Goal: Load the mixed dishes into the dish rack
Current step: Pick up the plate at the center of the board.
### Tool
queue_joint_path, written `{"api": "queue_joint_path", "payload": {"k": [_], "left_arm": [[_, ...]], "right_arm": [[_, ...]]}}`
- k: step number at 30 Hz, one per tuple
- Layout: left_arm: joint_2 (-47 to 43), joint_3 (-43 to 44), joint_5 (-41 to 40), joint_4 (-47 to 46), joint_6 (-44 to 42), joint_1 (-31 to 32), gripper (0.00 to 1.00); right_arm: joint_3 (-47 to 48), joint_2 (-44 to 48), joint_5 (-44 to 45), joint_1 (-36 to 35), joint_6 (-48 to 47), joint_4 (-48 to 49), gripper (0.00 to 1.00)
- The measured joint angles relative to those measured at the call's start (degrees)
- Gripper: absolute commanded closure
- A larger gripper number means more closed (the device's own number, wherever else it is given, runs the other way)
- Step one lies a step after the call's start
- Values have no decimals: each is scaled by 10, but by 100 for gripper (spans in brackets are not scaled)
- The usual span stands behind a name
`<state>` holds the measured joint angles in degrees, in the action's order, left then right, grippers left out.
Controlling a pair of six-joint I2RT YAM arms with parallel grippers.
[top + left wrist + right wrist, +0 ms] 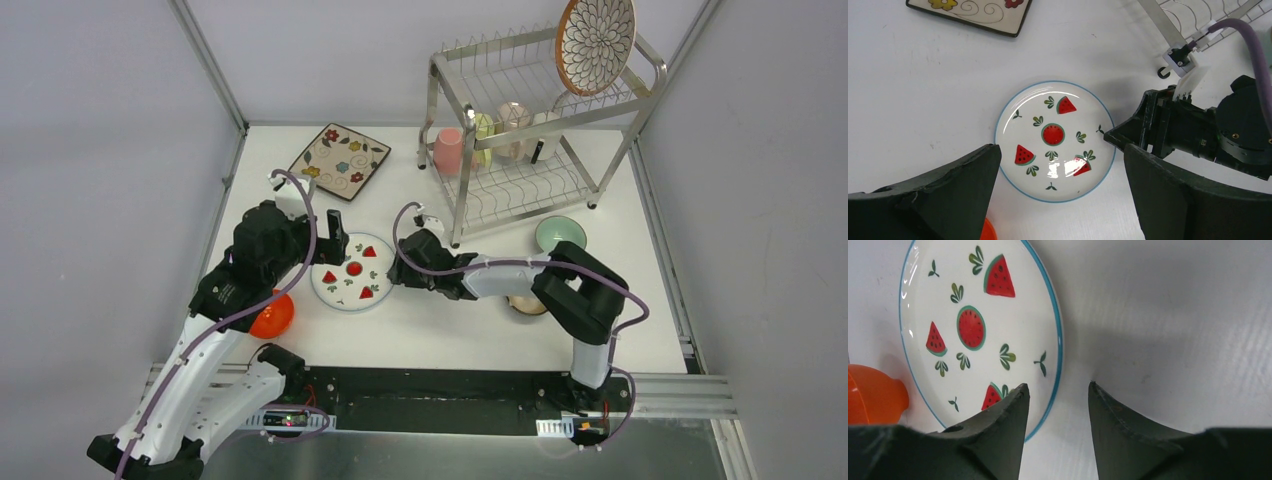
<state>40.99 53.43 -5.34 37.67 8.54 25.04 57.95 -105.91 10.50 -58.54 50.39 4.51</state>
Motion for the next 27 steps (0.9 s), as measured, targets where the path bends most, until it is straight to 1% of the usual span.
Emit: {"api": "queue_joint_path", "payload": {"k": [5,8,10,13,16,20,23,27], "left_arm": [[-3,0,-4,0,-3,0,2],[-2,0,-4,0,-3,0,1],[-3,0,-4,0,-3,0,1],[-3,0,-5,0,-3,0,2],[-2,0,-5,0,-3,0,2],[2,0,-4,0,-3,0,2],[5,-5,0,-2,-1,0,4],[19,-6,19,-3,13,0,9]], "right_arm": [[49,-38,0,0,-4,-6,54],[78,-54,12,-3,-4,-31,62],[102,-64,29,-6,-4,-68,68],[141,-79,55,-10,-5,-127,79],[157,-83,72,-13,-3,-155,89],[145,-76,81,-13,-4,-141,99],[110,-57,82,-14,-3,-112,100],[51,-14,83,-16,-4,-93,100]]}}
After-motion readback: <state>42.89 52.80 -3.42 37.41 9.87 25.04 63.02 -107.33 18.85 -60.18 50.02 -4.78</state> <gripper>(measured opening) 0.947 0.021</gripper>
